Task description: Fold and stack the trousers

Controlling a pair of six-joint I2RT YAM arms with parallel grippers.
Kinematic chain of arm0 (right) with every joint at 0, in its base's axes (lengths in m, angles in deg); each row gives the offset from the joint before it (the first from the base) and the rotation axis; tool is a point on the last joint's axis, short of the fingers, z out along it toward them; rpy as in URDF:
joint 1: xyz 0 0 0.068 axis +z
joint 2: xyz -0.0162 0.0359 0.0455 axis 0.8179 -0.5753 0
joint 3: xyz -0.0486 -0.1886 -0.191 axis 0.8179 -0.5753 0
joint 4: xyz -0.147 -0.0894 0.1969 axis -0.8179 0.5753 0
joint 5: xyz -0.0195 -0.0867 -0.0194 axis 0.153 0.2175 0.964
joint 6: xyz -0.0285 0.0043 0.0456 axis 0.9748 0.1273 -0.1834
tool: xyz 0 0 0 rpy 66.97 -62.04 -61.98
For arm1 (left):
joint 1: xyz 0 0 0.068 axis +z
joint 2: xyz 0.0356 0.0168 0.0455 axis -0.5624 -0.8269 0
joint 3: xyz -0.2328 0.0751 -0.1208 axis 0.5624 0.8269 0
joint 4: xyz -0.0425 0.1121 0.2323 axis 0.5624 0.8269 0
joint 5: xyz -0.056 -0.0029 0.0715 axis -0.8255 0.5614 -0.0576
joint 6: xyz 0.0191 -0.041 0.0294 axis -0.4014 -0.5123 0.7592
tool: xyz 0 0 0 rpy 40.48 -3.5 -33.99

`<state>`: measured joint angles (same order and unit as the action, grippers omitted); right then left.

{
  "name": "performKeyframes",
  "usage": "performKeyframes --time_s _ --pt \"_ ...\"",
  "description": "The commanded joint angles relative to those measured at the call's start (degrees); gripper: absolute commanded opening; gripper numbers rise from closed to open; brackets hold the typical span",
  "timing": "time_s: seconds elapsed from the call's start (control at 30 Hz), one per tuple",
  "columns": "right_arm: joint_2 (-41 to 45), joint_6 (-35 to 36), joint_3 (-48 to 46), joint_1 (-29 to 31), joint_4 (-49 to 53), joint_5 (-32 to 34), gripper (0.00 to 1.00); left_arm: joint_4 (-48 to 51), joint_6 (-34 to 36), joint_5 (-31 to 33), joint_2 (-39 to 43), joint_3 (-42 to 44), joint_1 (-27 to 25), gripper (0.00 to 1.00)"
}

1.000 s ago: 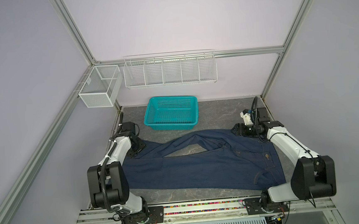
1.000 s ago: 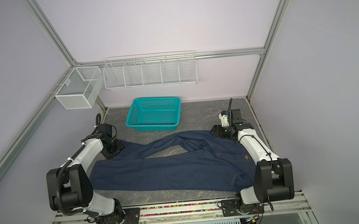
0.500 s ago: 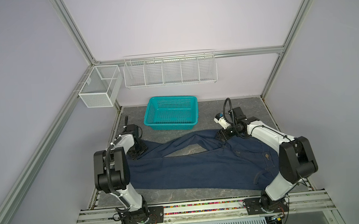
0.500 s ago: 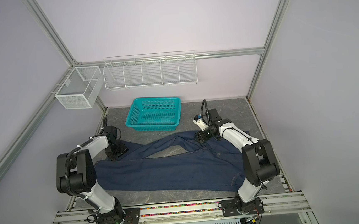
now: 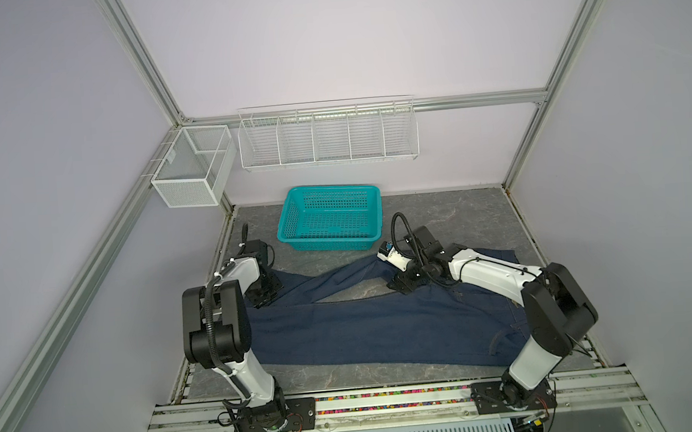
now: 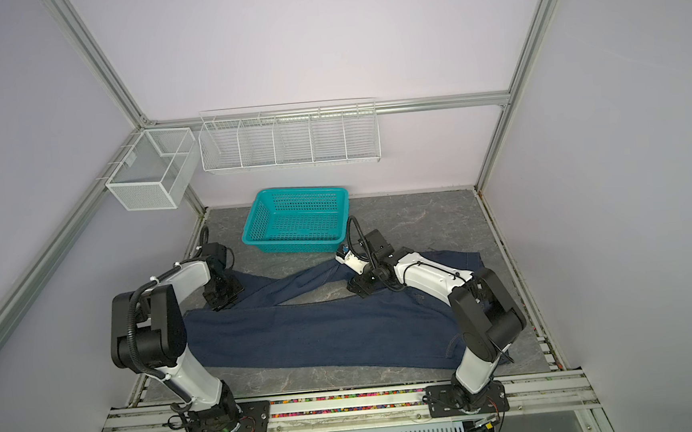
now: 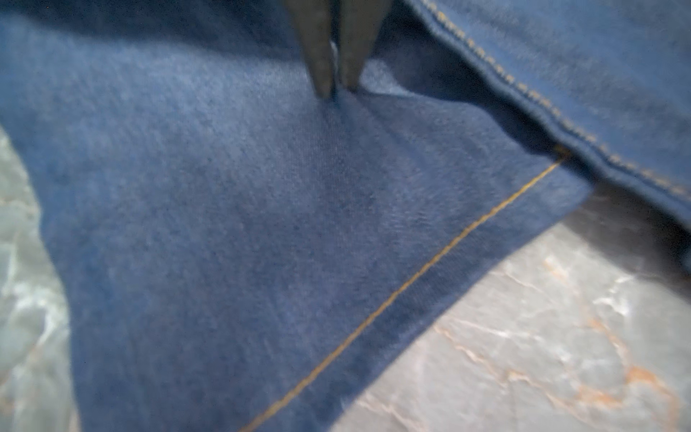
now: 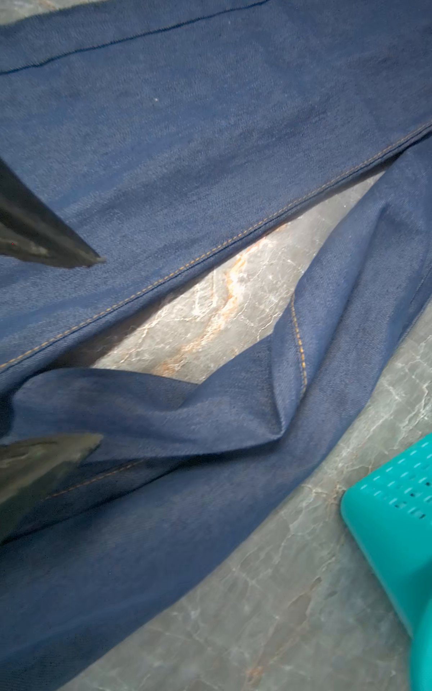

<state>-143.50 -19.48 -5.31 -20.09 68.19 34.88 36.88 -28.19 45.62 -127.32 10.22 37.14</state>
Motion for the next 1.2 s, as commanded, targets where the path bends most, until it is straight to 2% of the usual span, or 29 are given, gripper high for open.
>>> performKeyframes --time_s 0.0,0.27,0.37,0.53,0.63,0.73,0.83,0.93,1.17 --pt "-0.6 1.9 -0.2 0.4 -2.2 2.0 0.7 4.1 1.5 1.9 3.9 -4.0 -0.2 0.0" --pt "2.7 -2.4 -1.0 -0.6 -5.5 2.8 0.68 16.9 2.9 1.6 11.8 -14.3 -0.3 0.0" --pt "4.5 -3.2 -1.1 -2.0 -5.5 2.0 0.67 20.2 4.5 3.6 14.8 -16.6 -0.2 0.0" --pt "6.8 -3.0 -1.8 -4.6 -3.8 -1.2 0.66 24.1 8.9 12.1 16.4 -19.8 -0.2 0.0" --pt "7.1 -1.7 -3.0 -5.0 -2.2 -1.2 0.65 23.2 11.5 13.8 15.2 -20.1 -0.2 0.0" --pt "6.8 -0.5 -3.8 -5.1 -0.5 1.4 0.64 23.7 10.6 16.2 12.1 -21.2 -0.2 0.0" --pt "5.6 0.2 -3.3 -5.3 1.0 3.4 0.64 23.8 10.9 15.9 8.2 -22.0 -0.2 0.0" --pt "3.4 2.0 -2.2 -5.4 2.3 5.7 0.64 20.9 10.6 15.5 6.0 -21.1 -0.3 0.01" --pt "-1.5 4.4 -1.4 -4.9 3.0 11.8 0.64 16.0 11.7 21.1 0.5 -20.0 -0.1 0.07"
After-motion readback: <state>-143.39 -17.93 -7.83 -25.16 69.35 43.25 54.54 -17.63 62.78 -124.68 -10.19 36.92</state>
